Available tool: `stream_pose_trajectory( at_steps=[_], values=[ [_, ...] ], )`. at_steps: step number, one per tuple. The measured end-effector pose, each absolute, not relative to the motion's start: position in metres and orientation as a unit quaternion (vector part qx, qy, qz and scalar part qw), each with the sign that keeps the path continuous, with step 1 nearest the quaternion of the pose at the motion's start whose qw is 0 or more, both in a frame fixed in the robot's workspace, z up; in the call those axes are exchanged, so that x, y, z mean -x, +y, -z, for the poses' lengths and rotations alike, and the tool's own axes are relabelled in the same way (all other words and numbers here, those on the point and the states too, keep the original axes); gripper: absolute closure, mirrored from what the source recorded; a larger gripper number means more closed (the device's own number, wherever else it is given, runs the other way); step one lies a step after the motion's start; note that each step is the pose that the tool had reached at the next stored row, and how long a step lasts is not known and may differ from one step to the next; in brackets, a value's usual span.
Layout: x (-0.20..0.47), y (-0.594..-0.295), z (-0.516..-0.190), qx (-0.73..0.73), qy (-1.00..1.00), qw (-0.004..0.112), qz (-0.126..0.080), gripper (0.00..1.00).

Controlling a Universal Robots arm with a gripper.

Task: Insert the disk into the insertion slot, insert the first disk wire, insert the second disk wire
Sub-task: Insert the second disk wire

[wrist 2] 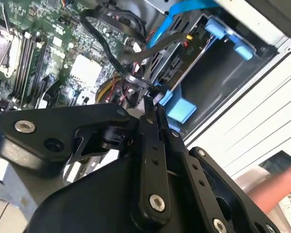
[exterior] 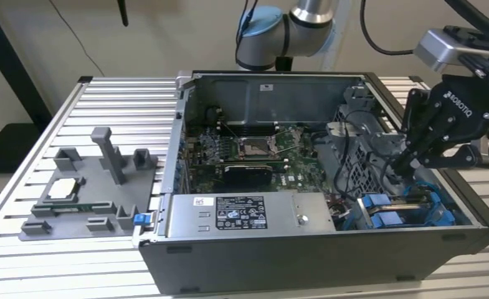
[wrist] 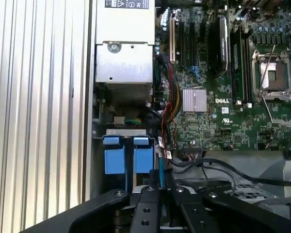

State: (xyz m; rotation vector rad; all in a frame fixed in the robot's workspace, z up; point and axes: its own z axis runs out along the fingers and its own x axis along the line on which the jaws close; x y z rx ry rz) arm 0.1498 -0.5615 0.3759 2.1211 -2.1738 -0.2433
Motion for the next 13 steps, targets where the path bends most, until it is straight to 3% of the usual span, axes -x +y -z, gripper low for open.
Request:
stream_pose_trajectory(
  at_steps=[7,13],
  values=[
    [-0.1588,-0.5628,-0.3665,-0.695,-0.712,0.054,0.086,1.00],
    [-0.1581,-0.5630,-0.3748,-0.695,-0.711,0.043,0.095,1.00]
  ],
)
